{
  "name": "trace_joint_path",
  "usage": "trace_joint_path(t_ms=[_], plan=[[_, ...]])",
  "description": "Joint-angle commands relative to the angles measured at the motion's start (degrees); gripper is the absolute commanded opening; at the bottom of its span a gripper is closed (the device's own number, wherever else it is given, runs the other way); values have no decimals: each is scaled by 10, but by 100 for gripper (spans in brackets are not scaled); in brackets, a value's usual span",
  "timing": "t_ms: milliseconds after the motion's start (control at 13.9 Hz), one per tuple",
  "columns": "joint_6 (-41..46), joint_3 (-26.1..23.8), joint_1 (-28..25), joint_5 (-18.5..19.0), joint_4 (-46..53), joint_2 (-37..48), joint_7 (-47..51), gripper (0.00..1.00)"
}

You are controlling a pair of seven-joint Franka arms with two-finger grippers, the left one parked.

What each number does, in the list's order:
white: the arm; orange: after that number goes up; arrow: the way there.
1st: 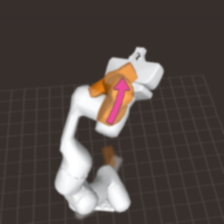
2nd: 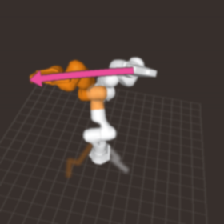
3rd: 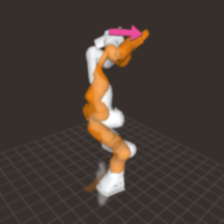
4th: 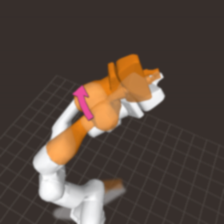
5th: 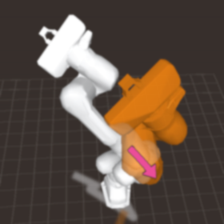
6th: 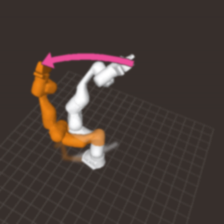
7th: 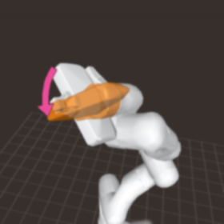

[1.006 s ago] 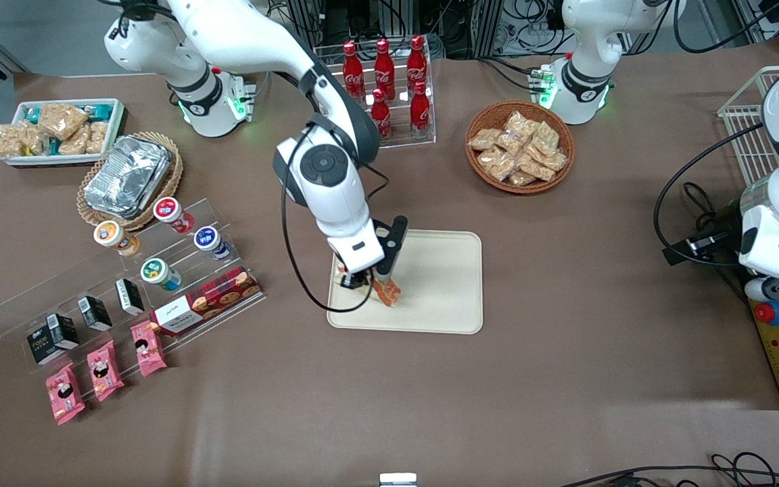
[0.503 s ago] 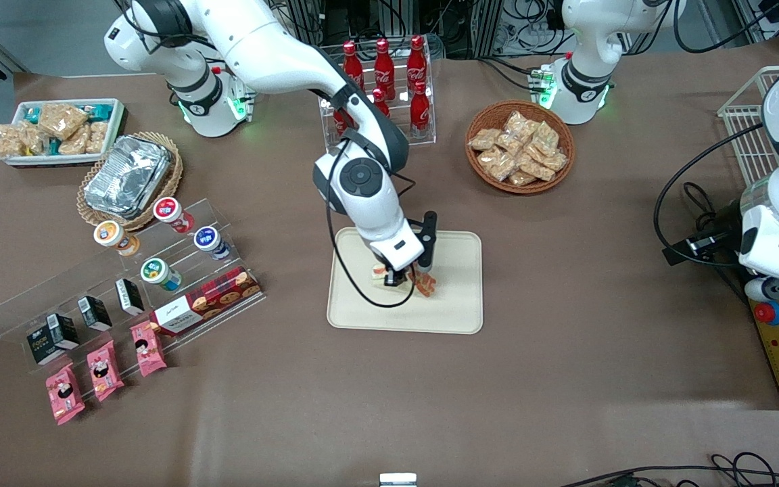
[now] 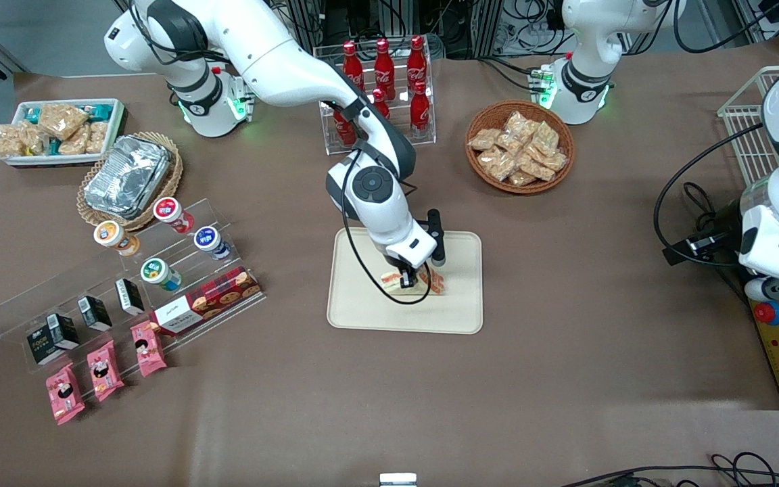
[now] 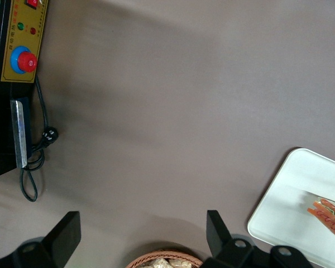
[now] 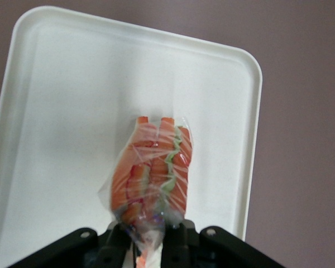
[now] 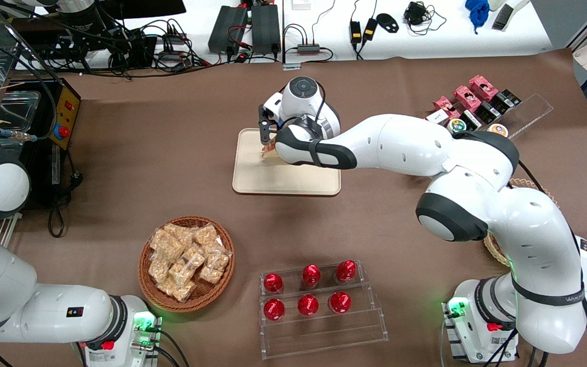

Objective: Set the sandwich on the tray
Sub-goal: 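Lower the sandwich onto the tray and open the right gripper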

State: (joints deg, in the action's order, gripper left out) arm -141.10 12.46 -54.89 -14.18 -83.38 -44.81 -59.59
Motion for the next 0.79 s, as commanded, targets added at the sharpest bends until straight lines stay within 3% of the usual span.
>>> trace_joint_path(t_ms=[0, 287, 575, 646, 718], plan=[[-14, -3, 12, -16, 25, -19, -81, 8], [-38, -7, 35, -21, 26, -33, -77, 11], [-47, -4, 42, -99, 26, -43, -64, 15], [-58, -4, 42, -101, 26, -48, -63, 17], [-65, -4, 42, -102, 25, -48, -57, 27]])
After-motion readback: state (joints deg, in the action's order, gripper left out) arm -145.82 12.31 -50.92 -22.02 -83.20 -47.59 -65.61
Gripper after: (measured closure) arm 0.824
